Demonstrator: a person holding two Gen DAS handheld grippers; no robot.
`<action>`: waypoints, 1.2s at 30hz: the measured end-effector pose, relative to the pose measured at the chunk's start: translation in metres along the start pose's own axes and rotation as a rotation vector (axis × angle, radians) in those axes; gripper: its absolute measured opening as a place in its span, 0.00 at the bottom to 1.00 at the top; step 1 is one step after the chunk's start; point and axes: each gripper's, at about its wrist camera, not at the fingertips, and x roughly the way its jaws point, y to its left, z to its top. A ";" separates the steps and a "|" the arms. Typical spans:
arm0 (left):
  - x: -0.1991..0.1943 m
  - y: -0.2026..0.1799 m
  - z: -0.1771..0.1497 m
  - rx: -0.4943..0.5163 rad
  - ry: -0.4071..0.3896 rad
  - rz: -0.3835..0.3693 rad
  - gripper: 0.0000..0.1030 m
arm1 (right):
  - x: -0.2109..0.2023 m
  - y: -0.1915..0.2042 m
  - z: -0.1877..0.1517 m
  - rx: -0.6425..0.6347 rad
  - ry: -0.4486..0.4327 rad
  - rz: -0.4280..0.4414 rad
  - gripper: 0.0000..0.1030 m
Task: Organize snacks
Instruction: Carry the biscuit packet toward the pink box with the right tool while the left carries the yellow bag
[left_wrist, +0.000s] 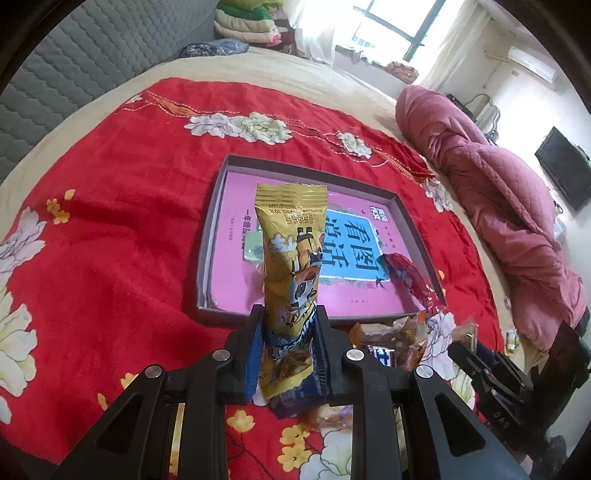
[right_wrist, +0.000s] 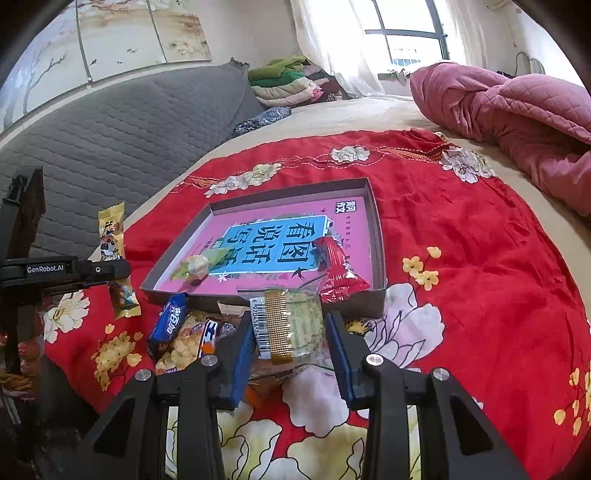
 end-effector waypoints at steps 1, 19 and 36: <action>0.001 -0.001 0.001 0.000 0.000 -0.002 0.25 | 0.001 0.001 0.001 -0.004 -0.001 -0.002 0.37; 0.010 -0.014 0.010 0.003 0.001 -0.001 0.25 | 0.015 0.016 0.020 -0.024 -0.051 0.013 0.37; 0.025 -0.031 0.023 0.021 0.012 0.009 0.25 | 0.045 0.009 0.030 -0.001 -0.045 0.016 0.37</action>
